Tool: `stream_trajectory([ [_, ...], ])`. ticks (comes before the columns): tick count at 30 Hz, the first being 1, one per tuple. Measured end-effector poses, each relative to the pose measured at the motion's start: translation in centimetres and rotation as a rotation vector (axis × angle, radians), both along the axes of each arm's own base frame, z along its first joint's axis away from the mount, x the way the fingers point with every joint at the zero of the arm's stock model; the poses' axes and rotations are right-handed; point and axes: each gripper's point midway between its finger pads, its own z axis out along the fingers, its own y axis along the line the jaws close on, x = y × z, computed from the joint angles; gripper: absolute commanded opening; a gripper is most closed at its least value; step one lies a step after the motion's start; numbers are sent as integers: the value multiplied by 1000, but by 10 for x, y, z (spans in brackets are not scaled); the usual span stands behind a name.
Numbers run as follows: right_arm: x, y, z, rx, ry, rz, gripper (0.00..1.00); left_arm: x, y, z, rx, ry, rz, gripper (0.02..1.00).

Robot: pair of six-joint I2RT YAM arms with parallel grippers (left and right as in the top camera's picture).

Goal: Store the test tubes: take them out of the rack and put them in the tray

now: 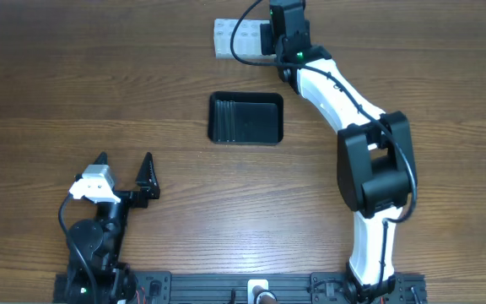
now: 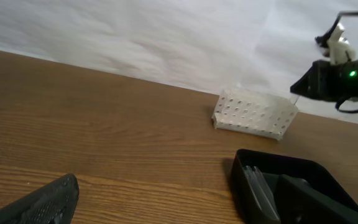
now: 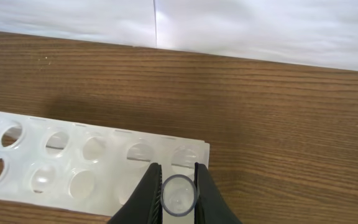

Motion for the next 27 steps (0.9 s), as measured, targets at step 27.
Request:
stream_trajectory([
  [27,-162,9,44,164,369,-36,66,0,0,0,0,0,0,1000],
])
